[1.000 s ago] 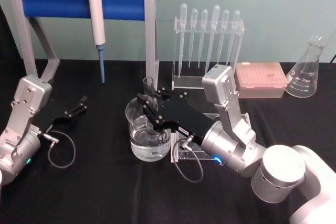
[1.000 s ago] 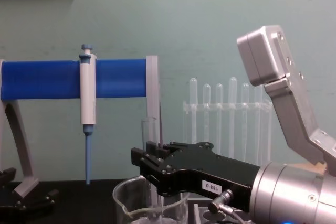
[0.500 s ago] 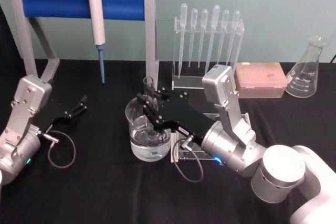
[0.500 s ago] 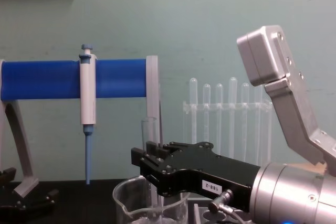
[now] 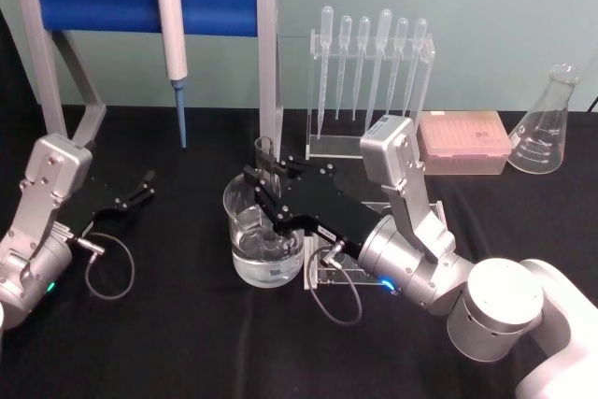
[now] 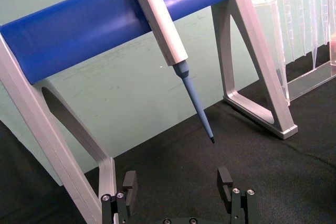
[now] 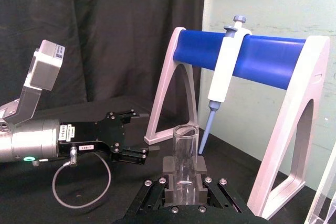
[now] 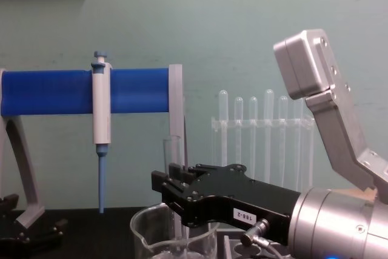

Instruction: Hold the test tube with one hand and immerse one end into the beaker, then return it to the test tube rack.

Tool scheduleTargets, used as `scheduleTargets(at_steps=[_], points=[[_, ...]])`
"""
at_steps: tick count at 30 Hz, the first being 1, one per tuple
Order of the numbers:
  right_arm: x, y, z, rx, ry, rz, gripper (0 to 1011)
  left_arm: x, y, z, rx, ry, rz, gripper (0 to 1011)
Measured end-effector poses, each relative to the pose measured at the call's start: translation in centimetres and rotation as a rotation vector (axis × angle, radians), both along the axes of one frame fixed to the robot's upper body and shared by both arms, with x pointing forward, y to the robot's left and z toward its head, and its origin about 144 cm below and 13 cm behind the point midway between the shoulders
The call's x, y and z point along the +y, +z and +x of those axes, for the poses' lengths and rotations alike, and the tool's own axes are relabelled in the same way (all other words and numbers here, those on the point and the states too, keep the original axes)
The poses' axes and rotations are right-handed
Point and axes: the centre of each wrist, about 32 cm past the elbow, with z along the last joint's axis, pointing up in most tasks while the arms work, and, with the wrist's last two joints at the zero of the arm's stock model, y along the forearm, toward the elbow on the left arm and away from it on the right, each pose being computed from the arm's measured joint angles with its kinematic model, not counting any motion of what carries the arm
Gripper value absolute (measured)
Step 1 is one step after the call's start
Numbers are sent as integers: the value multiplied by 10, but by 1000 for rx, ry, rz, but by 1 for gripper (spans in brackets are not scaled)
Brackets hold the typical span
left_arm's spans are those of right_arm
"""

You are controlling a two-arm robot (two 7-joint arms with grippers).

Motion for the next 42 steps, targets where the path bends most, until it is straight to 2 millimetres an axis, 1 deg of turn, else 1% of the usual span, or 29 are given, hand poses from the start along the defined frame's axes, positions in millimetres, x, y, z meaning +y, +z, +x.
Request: scheduleTargets(at_steps=[17, 20, 22, 23, 26, 29, 30, 32, 35, 38, 39, 42], points=[[0, 0, 0, 0, 0, 0, 226, 0, 0, 0, 0, 0, 0, 1000], [0, 4, 0, -9, -3, 10, 226, 0, 0, 0, 0, 0, 0, 1000], [-1, 13, -2, -26, -7, 26, 226, 0, 0, 0, 0, 0, 0, 1000], [-1, 13, -2, -26, -7, 26, 226, 0, 0, 0, 0, 0, 0, 1000], [-2, 30, -5, -59, -4, 48, 226, 0, 0, 0, 0, 0, 0, 1000], [-3, 41, -7, -76, -2, 60, 226, 0, 0, 0, 0, 0, 0, 1000], [-3, 49, -9, -87, -1, 71, 226, 0, 0, 0, 0, 0, 0, 1000], [-5, 59, -10, -92, -1, 84, 226, 0, 0, 0, 0, 0, 0, 1000], [-7, 68, -13, -91, -2, 95, 226, 0, 0, 0, 0, 0, 0, 1000], [-13, 81, -18, -101, -12, 104, 226, 0, 0, 0, 0, 0, 0, 1000], [-13, 81, -18, -101, -12, 104, 226, 0, 0, 0, 0, 0, 0, 1000], [-24, 91, -26, -125, -35, 94, 226, 0, 0, 0, 0, 0, 0, 1000]])
